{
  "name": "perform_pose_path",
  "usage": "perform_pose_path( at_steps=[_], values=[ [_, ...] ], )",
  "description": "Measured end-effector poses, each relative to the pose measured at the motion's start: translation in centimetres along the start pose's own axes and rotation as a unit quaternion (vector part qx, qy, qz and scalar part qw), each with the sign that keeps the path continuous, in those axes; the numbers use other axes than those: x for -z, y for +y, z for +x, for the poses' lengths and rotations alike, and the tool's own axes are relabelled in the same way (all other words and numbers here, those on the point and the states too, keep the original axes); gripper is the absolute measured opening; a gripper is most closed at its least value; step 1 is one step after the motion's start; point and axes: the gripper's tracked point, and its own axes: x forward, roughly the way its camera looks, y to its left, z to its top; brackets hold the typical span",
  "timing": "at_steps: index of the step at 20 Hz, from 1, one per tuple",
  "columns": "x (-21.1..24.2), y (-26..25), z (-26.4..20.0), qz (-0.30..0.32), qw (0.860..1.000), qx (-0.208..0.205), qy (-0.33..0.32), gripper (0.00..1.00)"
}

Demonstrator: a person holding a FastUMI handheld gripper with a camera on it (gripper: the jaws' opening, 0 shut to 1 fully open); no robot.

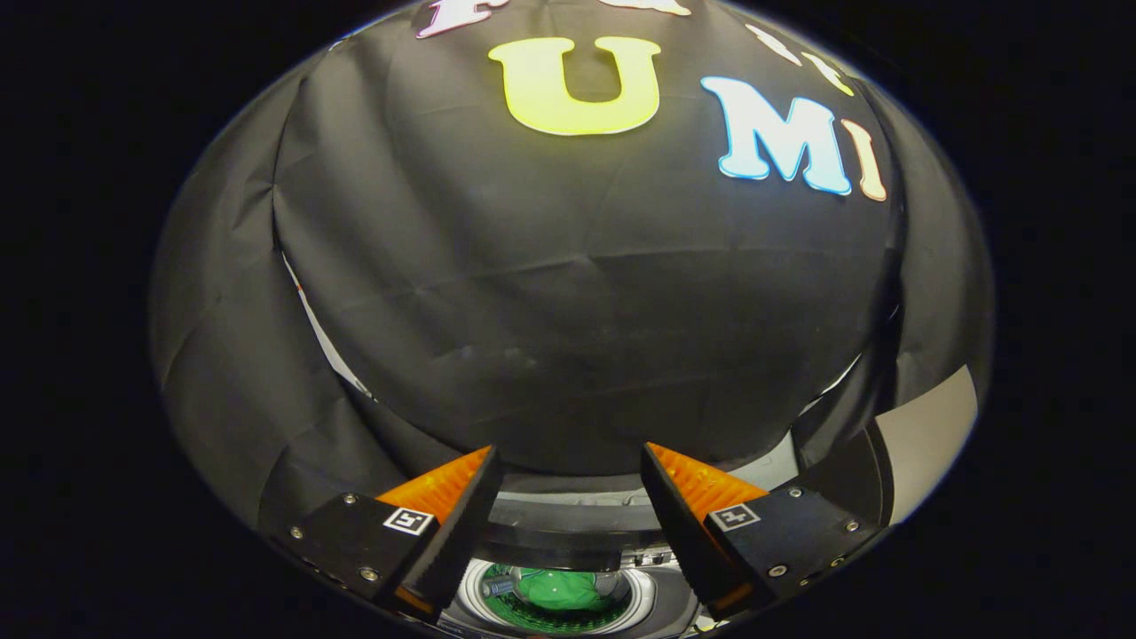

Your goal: Put the clothes into the washing machine and then close the washing machine lid.

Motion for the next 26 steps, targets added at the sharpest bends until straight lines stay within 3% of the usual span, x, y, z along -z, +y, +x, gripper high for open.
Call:
perform_pose_path(
  at_steps=[6, 12, 26],
  values=[
    [0.2, 0.2, -0.5, 0.001, 0.998, 0.016, -0.067, 0.97],
    [2.2, 0.5, -2.6, -0.004, 0.997, 0.015, -0.072, 0.98],
    [6.4, 1.2, -7.3, -0.012, 0.987, 0.008, -0.157, 0.97]
  ],
)
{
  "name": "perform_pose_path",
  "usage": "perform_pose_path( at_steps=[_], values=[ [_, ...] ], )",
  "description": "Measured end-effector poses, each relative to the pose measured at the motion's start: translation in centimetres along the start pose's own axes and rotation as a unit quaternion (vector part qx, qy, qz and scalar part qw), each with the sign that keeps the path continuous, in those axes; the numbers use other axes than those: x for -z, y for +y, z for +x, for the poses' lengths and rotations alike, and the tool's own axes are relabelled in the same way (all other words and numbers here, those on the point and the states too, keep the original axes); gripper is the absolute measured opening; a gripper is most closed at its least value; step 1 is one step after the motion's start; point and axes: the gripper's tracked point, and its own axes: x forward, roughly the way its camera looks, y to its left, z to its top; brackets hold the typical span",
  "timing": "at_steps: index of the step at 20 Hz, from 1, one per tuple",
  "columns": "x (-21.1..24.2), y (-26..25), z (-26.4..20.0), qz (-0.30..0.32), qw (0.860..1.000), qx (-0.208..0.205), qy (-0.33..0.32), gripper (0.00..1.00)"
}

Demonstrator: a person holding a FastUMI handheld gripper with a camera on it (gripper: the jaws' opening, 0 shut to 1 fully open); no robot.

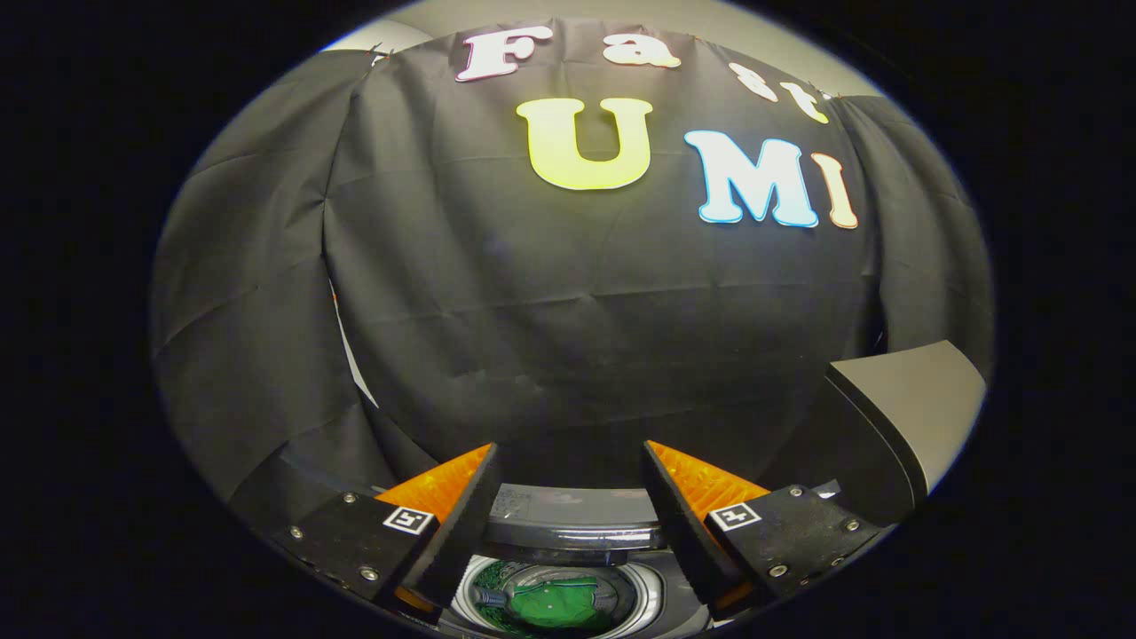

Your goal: Put the clothes into the washing machine and then close the washing machine lid.

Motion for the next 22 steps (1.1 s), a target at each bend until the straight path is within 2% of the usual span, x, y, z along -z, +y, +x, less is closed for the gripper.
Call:
perform_pose_path(
  at_steps=[4, 12, 22],
  values=[
    [2.0, 0.4, -2.1, -0.004, 1.000, 0.000, -0.009, 0.97],
    [10.1, 0.2, -8.3, -0.007, 1.000, -0.009, -0.013, 0.96],
    [8.7, 0.8, -12.5, -0.018, 0.999, -0.021, -0.041, 0.96]
  ],
)
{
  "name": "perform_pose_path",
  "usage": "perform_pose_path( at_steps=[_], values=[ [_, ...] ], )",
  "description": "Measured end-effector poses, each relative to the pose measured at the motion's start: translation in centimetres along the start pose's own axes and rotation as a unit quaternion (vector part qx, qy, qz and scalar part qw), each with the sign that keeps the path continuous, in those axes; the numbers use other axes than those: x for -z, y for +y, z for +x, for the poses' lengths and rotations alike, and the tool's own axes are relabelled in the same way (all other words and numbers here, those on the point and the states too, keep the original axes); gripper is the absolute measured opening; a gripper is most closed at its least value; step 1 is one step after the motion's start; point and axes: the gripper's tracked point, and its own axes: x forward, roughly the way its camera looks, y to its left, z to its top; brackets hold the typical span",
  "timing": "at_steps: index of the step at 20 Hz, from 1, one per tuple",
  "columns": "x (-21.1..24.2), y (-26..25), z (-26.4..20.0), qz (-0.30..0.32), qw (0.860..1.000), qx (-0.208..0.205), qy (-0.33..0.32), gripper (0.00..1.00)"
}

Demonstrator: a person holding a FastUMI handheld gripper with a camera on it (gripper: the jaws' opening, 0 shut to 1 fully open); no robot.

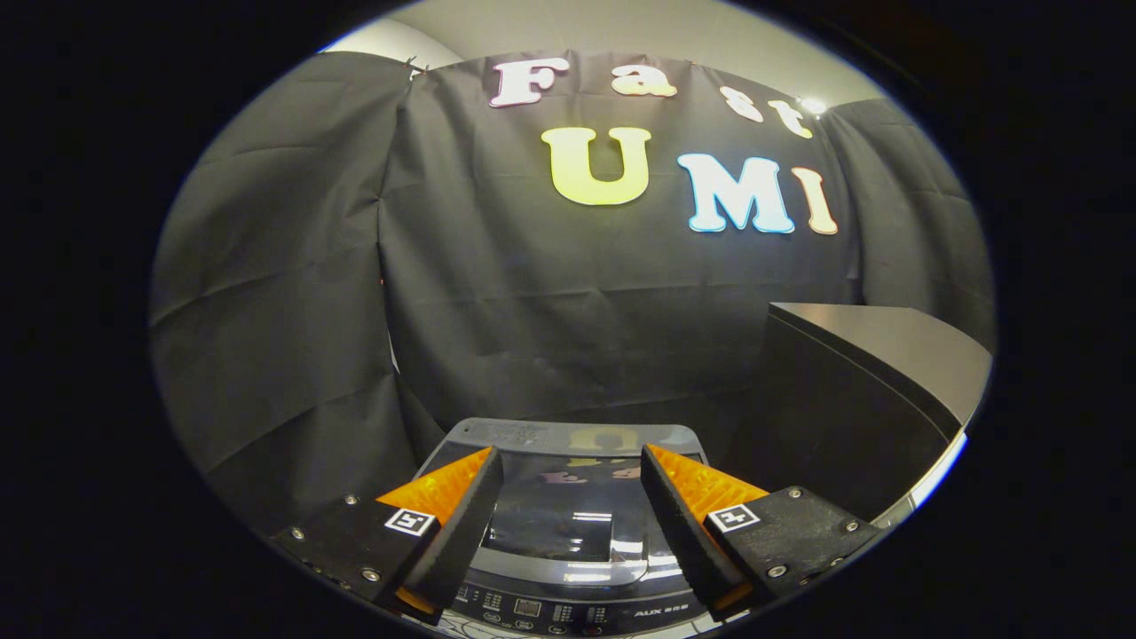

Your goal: Put the clothes into the washing machine and then close the washing machine lid.

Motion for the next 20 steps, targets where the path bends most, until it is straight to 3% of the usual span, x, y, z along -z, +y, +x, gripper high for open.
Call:
perform_pose_path(
  at_steps=[4, 14, 16, 20],
  values=[
    [1.0, -2.2, -4.9, 0.005, 1.000, -0.004, 0.004, 0.96],
    [3.3, -12.7, -26.0, -0.092, 0.995, -0.042, -0.022, 0.97],
    [3.1, -15.5, -29.9, -0.111, 0.993, -0.031, -0.031, 0.97],
    [2.8, -17.9, -35.8, -0.104, 0.993, -0.032, -0.042, 0.97]
  ],
)
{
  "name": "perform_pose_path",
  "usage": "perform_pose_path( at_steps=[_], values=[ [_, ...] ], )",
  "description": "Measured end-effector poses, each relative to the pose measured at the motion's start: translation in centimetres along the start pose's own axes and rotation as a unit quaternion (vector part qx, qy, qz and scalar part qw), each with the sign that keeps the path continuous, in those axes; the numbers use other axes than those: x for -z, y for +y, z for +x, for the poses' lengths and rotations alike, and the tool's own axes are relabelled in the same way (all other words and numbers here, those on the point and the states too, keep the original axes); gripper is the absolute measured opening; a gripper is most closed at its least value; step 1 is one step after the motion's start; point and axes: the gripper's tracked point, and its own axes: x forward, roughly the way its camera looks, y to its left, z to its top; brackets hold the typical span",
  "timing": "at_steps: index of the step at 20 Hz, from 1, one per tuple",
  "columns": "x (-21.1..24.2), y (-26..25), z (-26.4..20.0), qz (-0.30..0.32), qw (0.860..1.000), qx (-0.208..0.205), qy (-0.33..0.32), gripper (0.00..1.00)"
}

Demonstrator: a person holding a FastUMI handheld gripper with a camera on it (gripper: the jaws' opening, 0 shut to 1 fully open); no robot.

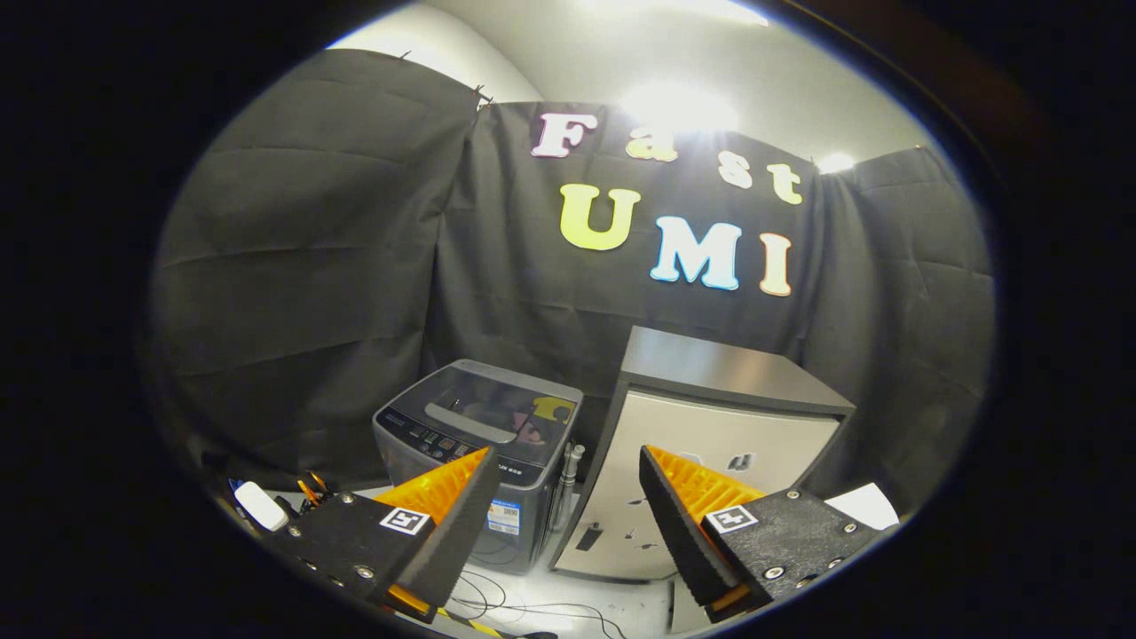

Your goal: Put the clothes into the washing machine and then close the washing machine lid.

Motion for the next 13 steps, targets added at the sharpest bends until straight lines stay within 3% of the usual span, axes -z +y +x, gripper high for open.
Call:
perform_pose_path(
  at_steps=[10, 13],
  values=[
    [-2.5, -2.2, -7.9, 0.019, 0.999, 0.003, -0.046, 0.96],
    [-1.9, -3.6, -9.8, 0.026, 0.998, 0.021, -0.048, 0.96]
  ],
)
